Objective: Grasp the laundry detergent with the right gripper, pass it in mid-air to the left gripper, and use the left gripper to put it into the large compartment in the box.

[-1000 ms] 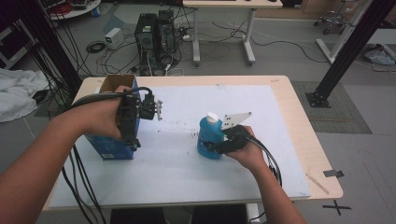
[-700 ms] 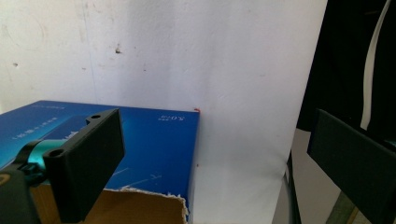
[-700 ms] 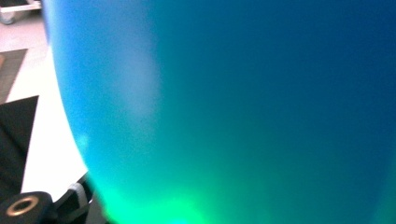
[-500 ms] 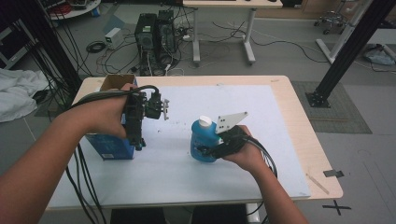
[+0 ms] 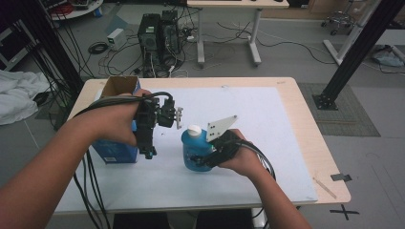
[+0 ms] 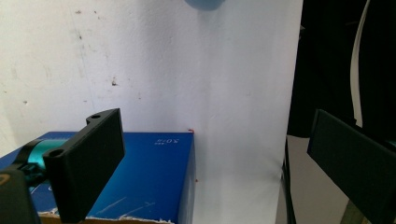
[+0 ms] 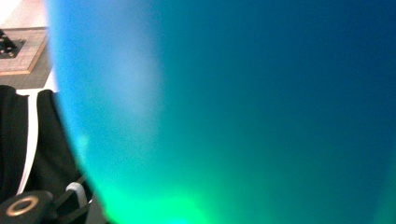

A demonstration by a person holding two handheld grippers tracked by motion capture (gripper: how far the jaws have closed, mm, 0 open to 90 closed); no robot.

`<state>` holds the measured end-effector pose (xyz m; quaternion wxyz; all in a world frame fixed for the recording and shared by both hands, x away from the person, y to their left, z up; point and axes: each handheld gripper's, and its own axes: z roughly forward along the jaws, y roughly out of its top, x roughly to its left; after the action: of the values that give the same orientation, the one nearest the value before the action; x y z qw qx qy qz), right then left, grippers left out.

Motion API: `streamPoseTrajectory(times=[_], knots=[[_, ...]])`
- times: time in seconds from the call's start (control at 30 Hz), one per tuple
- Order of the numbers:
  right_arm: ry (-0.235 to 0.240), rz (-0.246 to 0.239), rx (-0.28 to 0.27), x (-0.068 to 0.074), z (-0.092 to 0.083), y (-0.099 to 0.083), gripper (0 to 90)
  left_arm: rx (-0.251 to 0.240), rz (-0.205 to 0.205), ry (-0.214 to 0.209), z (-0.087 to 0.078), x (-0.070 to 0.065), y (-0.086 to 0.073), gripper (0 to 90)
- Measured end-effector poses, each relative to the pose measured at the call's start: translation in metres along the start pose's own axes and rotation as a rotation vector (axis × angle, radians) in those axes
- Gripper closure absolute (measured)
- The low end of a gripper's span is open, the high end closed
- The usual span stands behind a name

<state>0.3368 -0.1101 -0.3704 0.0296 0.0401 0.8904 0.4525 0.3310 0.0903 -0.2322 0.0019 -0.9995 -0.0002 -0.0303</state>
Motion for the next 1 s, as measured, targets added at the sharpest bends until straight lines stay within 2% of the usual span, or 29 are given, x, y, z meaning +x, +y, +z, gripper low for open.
streamPoseTrajectory(times=[0.1, 0.27, 0.53, 1.0], knots=[[0.015, -0.011, 0.003, 0.001, 0.004, 0.003, 46.2, -0.001, 0.002, -0.002, 0.0, -0.001, 0.0, 4.1], [0.068, -0.039, 0.007, 0.003, 0.019, 0.01, 46.3, -0.009, 0.009, -0.021, 0.004, -0.003, 0.002, 4.0], [0.1, -0.061, 0.006, 0.006, 0.035, 0.02, 46.3, -0.005, 0.016, -0.025, 0.007, -0.005, 0.008, 4.0], [0.11, -0.072, -0.019, 0.01, 0.048, 0.038, 46.3, -0.01, 0.031, -0.03, 0.014, -0.005, 0.019, 4.1]])
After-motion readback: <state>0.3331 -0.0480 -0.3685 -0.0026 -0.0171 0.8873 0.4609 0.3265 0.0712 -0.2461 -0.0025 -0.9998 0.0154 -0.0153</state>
